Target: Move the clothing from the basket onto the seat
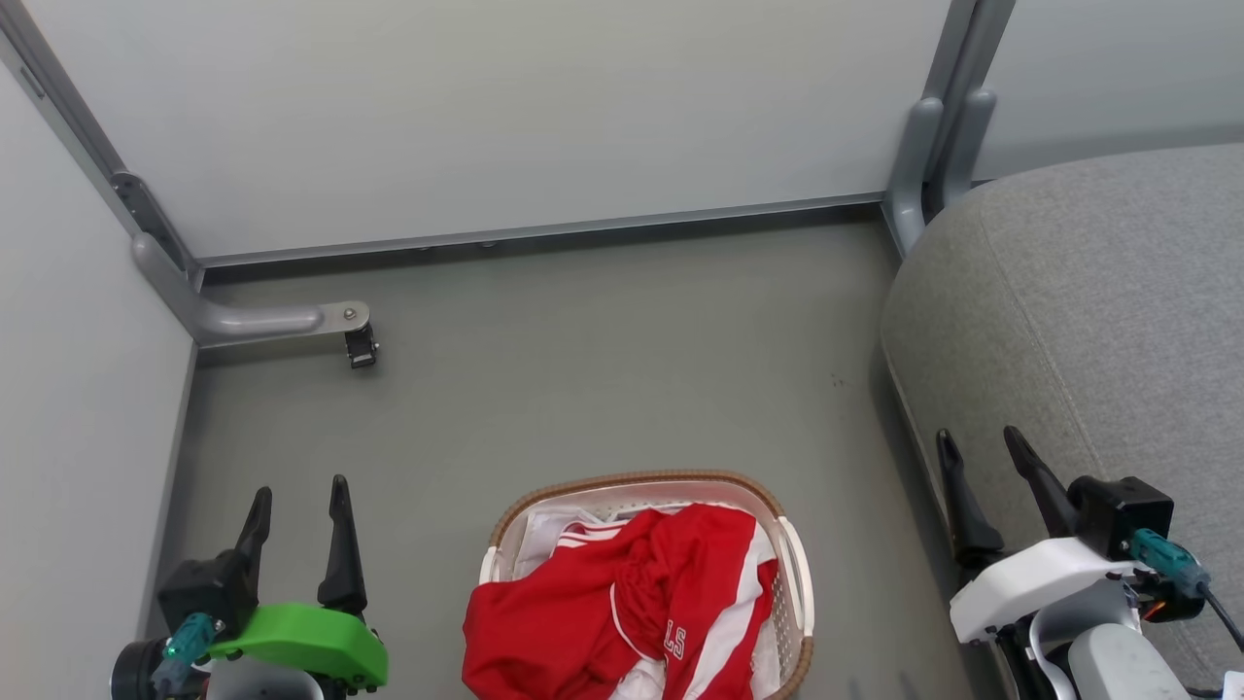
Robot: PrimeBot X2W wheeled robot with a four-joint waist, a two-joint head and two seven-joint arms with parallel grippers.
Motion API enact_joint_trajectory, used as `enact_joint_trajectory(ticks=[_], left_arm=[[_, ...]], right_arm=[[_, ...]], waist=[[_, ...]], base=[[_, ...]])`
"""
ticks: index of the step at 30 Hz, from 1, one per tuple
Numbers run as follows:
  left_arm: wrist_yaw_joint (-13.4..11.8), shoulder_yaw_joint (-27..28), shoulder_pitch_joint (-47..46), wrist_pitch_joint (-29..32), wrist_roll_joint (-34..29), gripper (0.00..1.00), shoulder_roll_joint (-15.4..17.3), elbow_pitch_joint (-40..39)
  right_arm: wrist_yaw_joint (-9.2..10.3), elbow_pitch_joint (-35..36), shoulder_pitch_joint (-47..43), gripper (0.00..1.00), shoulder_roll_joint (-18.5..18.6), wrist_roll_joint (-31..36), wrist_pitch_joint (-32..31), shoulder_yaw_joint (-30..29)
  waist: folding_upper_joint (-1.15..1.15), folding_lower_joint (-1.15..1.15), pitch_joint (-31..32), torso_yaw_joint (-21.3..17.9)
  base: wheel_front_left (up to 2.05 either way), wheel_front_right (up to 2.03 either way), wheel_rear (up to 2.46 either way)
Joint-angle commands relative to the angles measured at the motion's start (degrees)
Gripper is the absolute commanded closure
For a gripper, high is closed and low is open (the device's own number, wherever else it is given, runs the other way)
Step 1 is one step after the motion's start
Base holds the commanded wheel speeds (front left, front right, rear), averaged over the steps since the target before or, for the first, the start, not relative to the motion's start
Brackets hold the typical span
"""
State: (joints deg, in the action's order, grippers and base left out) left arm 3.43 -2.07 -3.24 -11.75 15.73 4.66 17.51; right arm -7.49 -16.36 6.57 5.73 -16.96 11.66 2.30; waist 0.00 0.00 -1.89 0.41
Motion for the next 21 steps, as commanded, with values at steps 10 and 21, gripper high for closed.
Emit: enact_joint_trajectory(ticks=[10,21], left_arm=[[0.4,0.9,1.2,-1.6,-5.3,0.00,-0.9,1.2],[2.4,0.1,-0.8,-2.7,-8.4,0.00,-1.5,3.5]], right_arm=[[0.00,-3.3,0.1,0.00,0.4,5.0,1.8,0.8],[0.01,-2.4,1.9,0.00,0.2,8.7,2.8,0.6]], waist=[[0.00,0.00,-0.6,0.0],[0.00,0.00,-4.5,-0.7]], base=[[0.00,0.00,0.00],[0.00,0.00,0.00]])
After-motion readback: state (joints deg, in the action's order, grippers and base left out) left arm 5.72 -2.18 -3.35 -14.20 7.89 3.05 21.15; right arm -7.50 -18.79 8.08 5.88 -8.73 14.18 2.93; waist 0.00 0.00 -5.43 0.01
